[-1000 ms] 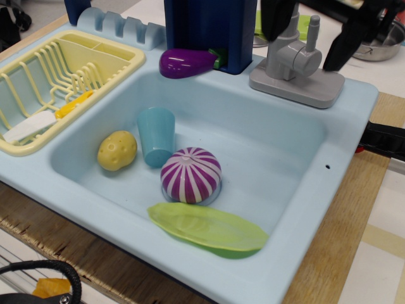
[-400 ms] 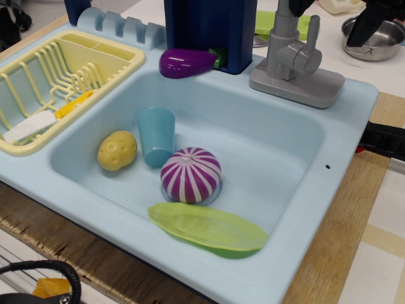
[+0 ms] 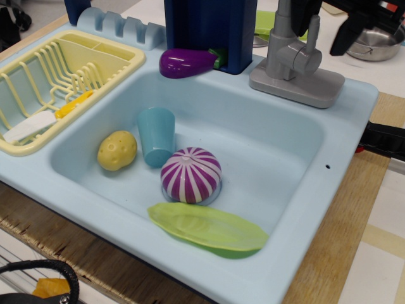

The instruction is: Turn lever vertical to-front

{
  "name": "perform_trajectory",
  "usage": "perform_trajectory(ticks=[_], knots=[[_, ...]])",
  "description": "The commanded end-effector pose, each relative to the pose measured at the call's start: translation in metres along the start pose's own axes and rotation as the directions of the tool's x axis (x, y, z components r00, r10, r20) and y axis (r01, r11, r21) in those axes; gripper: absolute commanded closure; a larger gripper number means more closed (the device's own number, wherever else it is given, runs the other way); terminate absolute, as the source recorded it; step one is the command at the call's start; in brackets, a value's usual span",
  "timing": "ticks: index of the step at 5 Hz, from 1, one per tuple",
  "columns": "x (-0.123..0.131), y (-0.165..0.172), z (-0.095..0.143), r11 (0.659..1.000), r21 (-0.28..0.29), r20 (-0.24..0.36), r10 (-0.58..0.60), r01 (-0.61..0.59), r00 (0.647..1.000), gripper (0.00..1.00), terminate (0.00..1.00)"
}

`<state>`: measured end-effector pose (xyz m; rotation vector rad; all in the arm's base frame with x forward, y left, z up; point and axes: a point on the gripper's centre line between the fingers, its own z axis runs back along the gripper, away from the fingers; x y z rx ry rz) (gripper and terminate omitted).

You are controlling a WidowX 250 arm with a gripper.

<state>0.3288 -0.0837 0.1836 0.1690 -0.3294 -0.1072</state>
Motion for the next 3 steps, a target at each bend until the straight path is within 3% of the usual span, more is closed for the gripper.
perform_trajectory(ticks=[1,2,3], knots=[[-0.006,0.012,0.005,0.999,-0.004,0.022,0.049,-0.049,0.999,1.0,0.0],[-0.007,0.013,0.006,0.998,-0.002,0.024,0.06,-0.06,0.998,1.0,0.0],[-0.017,0.012,0.002,0.996,-0.013,-0.016,0.093,-0.093,0.996,1.0,0.0]])
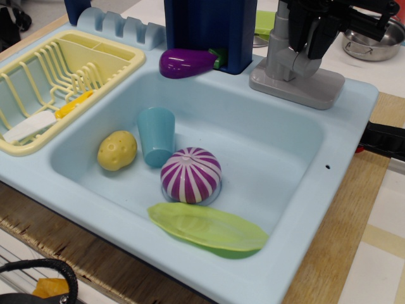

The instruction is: Turn lever vertical to-front

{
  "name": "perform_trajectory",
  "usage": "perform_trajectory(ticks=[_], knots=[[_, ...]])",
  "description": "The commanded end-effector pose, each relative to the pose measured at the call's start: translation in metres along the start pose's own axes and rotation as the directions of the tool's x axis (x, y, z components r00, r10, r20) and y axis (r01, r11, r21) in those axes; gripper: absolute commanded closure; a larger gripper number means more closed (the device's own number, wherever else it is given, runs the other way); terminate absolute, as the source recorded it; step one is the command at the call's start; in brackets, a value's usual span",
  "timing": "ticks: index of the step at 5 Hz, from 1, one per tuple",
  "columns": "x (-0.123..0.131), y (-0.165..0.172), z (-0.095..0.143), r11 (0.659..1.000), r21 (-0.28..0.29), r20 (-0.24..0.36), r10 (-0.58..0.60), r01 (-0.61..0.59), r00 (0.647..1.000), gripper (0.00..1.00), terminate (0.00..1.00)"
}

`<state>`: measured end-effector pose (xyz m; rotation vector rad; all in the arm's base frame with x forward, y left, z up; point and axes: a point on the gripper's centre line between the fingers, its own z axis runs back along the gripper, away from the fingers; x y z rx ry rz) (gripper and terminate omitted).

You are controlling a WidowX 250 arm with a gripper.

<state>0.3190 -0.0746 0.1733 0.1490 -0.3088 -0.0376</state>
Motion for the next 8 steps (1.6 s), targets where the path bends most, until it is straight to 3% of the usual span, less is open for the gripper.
perform_trajectory(ticks=[1,2,4,5,6,7,8], knots=[[-0.025,0.008,0.007,0.998,-0.014,-0.043,0.064,-0.064,0.997,1.0,0.0],[-0.045,0.009,0.006,0.995,-0.02,-0.064,0.095,-0.096,0.993,1.0,0.0],[-0.069,0.01,-0.005,0.994,-0.056,-0.194,0.082,-0.095,0.978,1.0,0.0],[-0.083,0.007,-0.012,0.992,-0.072,-0.293,0.075,-0.1,0.953,1.0,0.0],[-0.098,0.004,-0.01,0.993,-0.074,-0.349,0.055,-0.087,0.935,1.0,0.0],[-0.106,0.006,-0.02,0.992,-0.097,-0.357,0.043,-0.083,0.933,1.0,0.0],[-0.106,0.006,-0.02,0.992,-0.097,-0.357,0.043,-0.083,0.933,0.0,0.0]])
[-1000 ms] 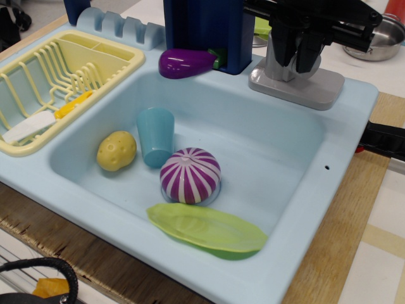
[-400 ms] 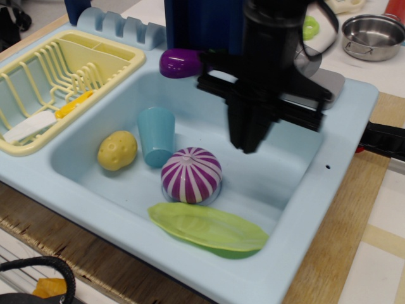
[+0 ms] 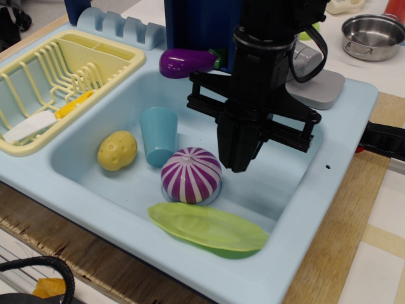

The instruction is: Turn lever vertical to-front

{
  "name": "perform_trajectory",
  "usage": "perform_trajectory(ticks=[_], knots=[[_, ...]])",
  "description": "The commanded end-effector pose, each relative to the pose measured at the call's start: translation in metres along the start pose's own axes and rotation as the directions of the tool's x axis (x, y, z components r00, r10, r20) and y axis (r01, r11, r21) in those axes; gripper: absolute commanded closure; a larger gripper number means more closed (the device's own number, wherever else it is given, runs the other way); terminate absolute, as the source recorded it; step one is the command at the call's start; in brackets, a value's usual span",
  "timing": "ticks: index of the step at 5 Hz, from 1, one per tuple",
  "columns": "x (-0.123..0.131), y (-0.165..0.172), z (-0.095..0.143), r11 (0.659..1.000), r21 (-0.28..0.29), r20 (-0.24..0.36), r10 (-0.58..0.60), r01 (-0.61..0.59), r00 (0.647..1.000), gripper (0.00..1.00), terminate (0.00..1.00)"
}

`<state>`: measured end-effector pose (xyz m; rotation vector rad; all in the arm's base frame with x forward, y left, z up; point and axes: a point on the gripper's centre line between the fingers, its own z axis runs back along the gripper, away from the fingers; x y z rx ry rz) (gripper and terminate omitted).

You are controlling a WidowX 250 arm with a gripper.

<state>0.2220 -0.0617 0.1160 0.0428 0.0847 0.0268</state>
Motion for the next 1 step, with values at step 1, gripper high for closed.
perform_trajectory(ticks=[1], knots=[[0.0018,0.0022,0.008,1.0,-0.011,0.033,0.01,-0.01,0.999,0.0,1.0]])
